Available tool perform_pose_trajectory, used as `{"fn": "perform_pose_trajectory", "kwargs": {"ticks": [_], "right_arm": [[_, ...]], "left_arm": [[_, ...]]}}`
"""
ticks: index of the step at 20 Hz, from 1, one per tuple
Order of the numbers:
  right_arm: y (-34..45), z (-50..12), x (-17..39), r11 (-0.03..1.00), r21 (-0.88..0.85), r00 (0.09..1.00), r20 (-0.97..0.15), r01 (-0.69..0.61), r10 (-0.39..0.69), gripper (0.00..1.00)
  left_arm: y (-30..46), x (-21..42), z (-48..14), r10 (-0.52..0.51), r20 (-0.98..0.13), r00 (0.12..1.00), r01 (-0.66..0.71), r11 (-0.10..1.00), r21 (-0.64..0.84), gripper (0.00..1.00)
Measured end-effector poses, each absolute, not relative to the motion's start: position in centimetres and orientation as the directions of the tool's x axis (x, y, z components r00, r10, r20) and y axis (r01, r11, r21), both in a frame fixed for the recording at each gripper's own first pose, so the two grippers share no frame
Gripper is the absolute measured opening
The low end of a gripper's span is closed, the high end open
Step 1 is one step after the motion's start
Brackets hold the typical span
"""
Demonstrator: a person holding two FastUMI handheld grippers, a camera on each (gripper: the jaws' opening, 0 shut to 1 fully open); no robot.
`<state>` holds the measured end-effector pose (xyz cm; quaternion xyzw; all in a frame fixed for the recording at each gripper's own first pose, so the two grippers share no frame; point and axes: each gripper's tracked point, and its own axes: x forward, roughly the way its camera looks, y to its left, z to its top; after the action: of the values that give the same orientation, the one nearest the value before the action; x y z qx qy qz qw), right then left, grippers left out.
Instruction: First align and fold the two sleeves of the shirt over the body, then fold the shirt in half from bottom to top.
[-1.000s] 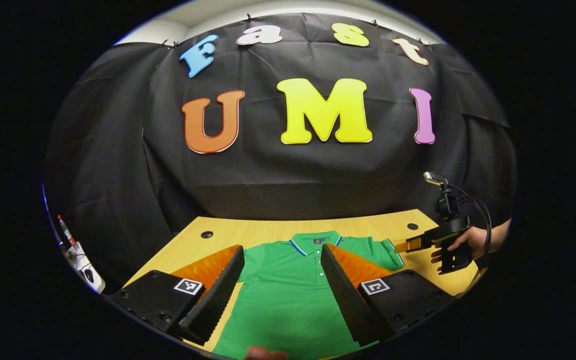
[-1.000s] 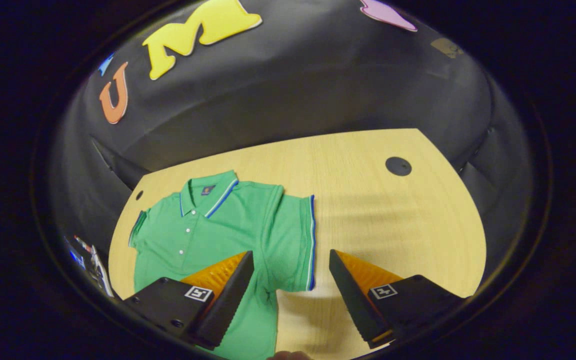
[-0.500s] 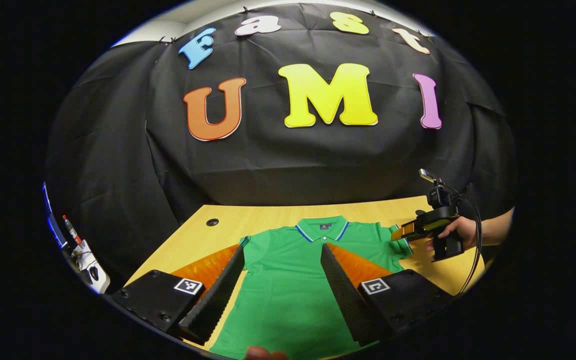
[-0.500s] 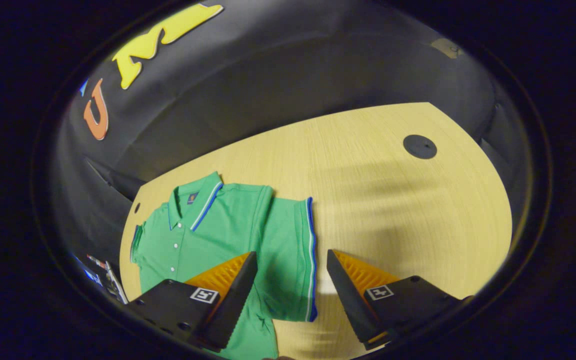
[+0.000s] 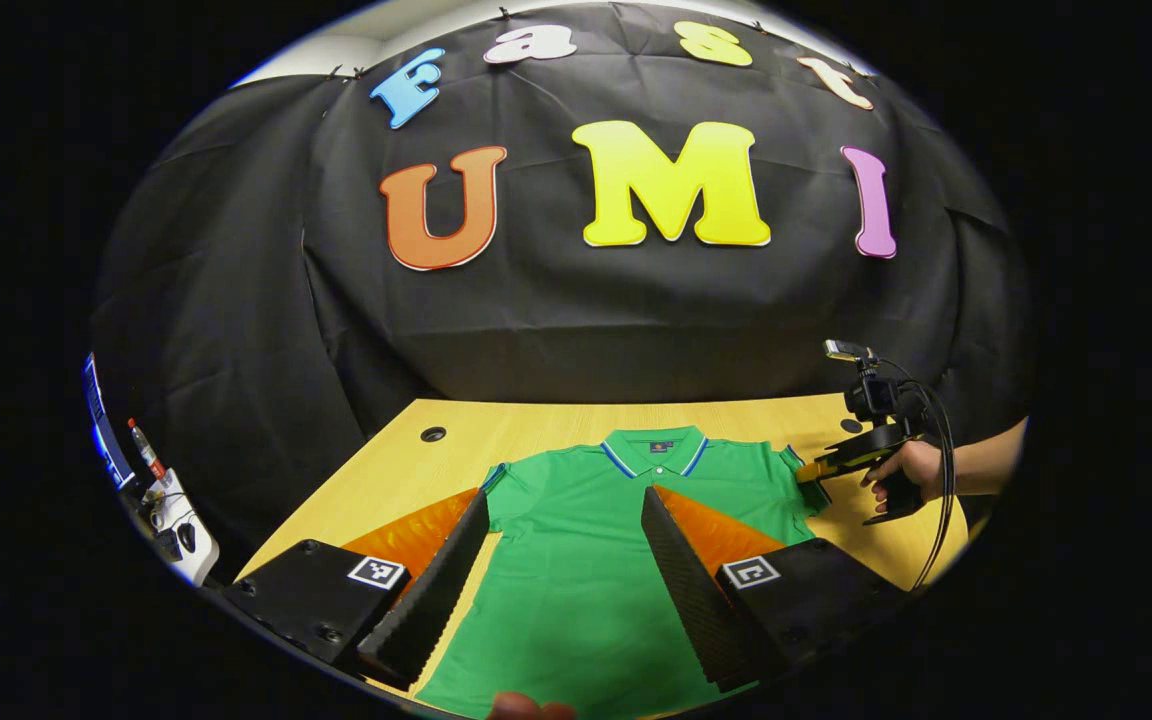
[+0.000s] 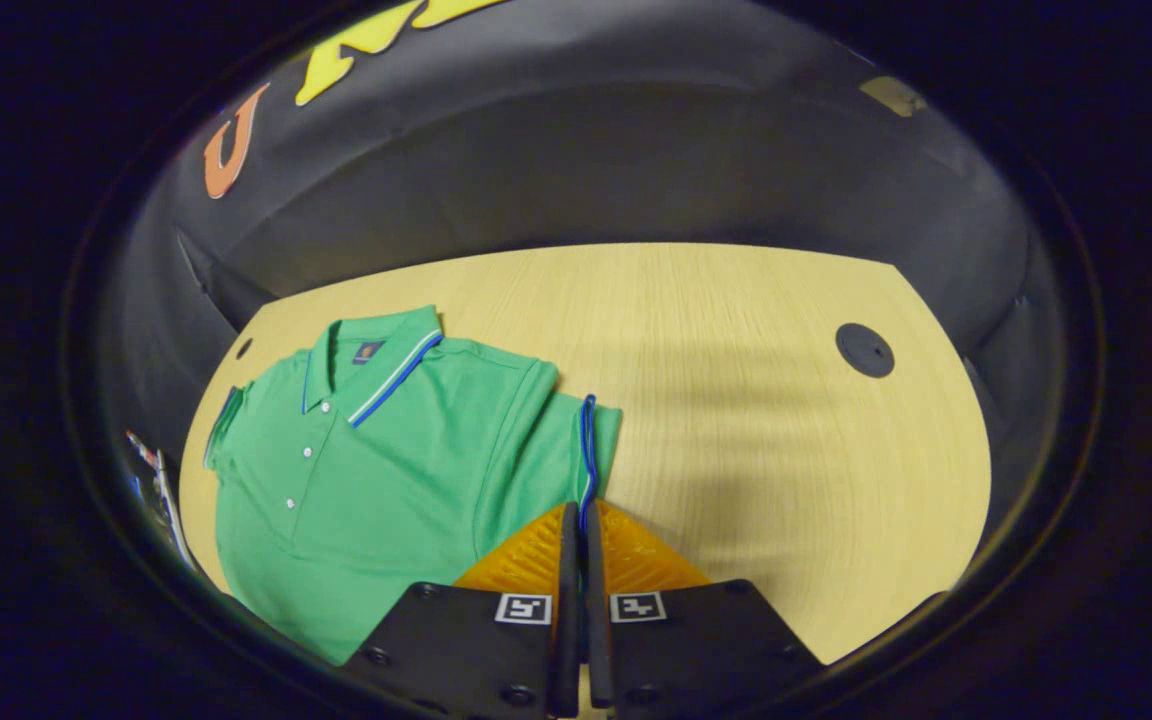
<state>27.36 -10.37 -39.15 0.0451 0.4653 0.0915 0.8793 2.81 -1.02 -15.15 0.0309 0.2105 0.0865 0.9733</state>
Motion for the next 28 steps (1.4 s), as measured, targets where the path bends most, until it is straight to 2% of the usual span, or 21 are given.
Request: {"fn": "perform_pose_trajectory", "kwargs": {"ticks": [1, 6, 7, 8, 10, 17, 18, 20, 22, 23, 28], "right_arm": [[-10.4, -38.9, 27.1, 0.982, 0.157, 0.552, -0.811, -0.110, 0.191, 0.02], [-10.9, -36.5, 27.0, 0.984, 0.175, 0.583, -0.795, -0.044, 0.168, 0.02], [-11.0, -35.9, 27.0, 0.983, 0.179, 0.589, -0.791, -0.034, 0.164, 0.00], [-10.8, -35.2, 26.9, 0.983, 0.181, 0.596, -0.787, -0.026, 0.161, 0.02], [-10.3, -33.8, 26.9, 0.983, 0.181, 0.614, -0.775, -0.017, 0.153, 0.00], [-5.5, -30.7, 26.0, 0.982, 0.188, 0.626, -0.762, -0.029, 0.165, 0.02], [-4.4, -30.4, 26.0, 0.982, 0.185, 0.629, -0.759, -0.040, 0.169, 0.06], [-2.4, -30.5, 26.2, 0.985, 0.164, 0.626, -0.762, -0.061, 0.166, 0.02], [-0.3, -30.8, 26.5, 0.986, 0.151, 0.619, -0.768, -0.073, 0.163, 0.06], [0.5, -31.0, 26.7, 0.987, 0.144, 0.618, -0.770, -0.077, 0.161, 0.02], [3.4, -32.0, 27.2, 0.992, 0.118, 0.610, -0.783, -0.049, 0.124, 0.02]], "left_arm": [[-0.6, 2.6, -15.1, 0.187, -0.401, 0.897, -0.160, 0.982, 0.100, 0.99], [1.4, 1.9, -15.2, 0.219, -0.395, 0.892, -0.201, 0.976, 0.087, 0.99], [1.9, 1.8, -15.2, 0.225, -0.393, 0.892, -0.209, 0.974, 0.083, 0.99], [2.4, 1.7, -15.1, 0.231, -0.389, 0.892, -0.217, 0.973, 0.081, 0.99], [3.3, 1.3, -15.0, 0.240, -0.383, 0.892, -0.230, 0.970, 0.073, 0.99], [7.3, -0.3, -15.4, 0.274, -0.375, 0.885, -0.281, 0.959, 0.038, 0.99], [7.8, -0.6, -15.5, 0.277, -0.377, 0.884, -0.287, 0.957, 0.031, 0.99], [8.8, -1.3, -16.4, 0.277, -0.399, 0.874, -0.297, 0.955, 0.012, 0.99], [10.1, -2.3, -17.1, 0.286, -0.422, 0.860, -0.317, 0.949, -0.002, 0.99], [10.7, -2.7, -17.4, 0.292, -0.429, 0.855, -0.327, 0.945, -0.008, 0.99], [13.3, -4.1, -18.7, 0.312, -0.460, 0.831, -0.361, 0.932, -0.021, 0.99]]}}
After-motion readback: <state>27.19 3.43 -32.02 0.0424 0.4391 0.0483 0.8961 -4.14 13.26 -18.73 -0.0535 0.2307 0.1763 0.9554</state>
